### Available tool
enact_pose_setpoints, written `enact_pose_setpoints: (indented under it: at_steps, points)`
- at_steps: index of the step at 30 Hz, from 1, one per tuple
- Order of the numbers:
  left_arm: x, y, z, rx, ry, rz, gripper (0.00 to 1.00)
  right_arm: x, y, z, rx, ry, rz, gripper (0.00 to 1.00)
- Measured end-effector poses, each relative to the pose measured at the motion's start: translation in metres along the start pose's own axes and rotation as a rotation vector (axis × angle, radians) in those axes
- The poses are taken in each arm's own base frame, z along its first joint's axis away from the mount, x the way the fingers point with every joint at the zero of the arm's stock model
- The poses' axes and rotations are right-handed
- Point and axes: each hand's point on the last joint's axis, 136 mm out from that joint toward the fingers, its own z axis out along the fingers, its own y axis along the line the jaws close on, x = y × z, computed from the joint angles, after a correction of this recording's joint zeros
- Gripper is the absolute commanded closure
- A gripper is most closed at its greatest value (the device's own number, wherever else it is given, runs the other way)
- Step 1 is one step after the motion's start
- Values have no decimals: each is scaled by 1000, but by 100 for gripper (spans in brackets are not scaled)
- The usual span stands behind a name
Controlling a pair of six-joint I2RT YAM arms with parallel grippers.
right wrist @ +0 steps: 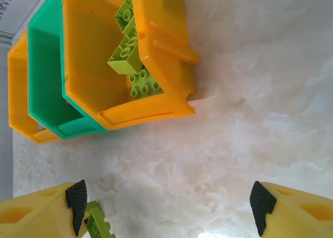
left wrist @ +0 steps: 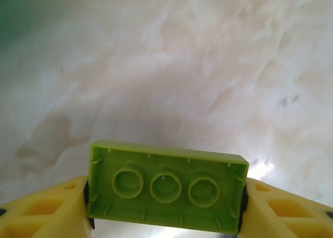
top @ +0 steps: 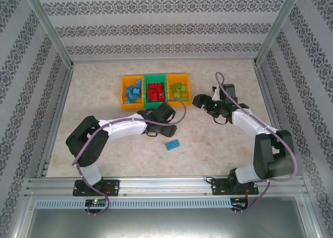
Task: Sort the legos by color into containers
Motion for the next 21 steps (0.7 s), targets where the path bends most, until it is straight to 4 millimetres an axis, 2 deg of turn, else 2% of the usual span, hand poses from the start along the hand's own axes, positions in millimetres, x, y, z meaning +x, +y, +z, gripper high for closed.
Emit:
enact_pose_setpoints:
  at_steps: [6,9,16,21]
  points:
    - [-46,-9,2,1,-74,-10,39,4,-1,-4,-1,-2,-4,15]
    - [-65,-9,5,0,-100,-18,39,9,-8,-4,13,1,6,15]
    - [-119,10,13,-22,-161,-42,39,8,-22,-14,47,-39,14,14]
    - [-156,32,13,-38,-202,-66,36,17,-33,-16,72,-39,22,15]
